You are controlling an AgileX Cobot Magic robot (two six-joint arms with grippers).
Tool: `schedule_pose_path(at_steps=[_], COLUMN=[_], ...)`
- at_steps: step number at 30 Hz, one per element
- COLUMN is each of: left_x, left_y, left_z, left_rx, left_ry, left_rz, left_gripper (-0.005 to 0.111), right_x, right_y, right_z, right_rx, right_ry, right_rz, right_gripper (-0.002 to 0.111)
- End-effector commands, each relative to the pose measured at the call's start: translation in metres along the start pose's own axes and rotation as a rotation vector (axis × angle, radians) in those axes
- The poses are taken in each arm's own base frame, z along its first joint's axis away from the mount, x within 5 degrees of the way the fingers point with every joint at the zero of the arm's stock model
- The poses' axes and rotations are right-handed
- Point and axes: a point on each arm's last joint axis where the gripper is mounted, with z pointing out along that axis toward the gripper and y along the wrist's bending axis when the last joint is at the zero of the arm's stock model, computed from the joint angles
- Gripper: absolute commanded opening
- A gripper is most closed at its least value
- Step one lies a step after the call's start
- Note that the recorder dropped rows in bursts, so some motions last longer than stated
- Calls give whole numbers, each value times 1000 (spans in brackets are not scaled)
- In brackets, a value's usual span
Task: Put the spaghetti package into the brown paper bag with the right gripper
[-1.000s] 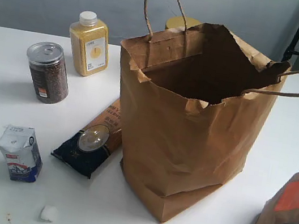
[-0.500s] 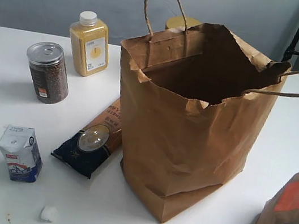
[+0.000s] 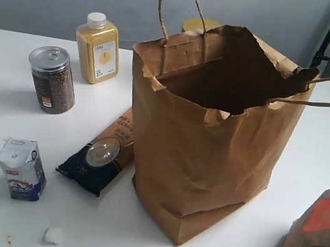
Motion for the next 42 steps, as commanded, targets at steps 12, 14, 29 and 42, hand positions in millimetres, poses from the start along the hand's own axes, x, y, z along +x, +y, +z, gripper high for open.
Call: schedule_pose_path(at_steps=[12,14,29,42], left_x=[1,1,1,1], left_y=[-1,-1,-1,-1], left_z=[0,0,0,0], left_rx=[4,4,4,4], left_ry=[-1,-1,-1,-1], left_rz=[-8,-8,-8,-8], left_gripper=[0,0,0,0], right_x=[49,46,48,90], right_y=[155,176,289,229], right_z=[79,96,246,338], right_rx=[-574,-574,-198,389], right_ry=[326,349,604,722], right_rz=[-161,-146,162,376], right_gripper=[0,0,0,2])
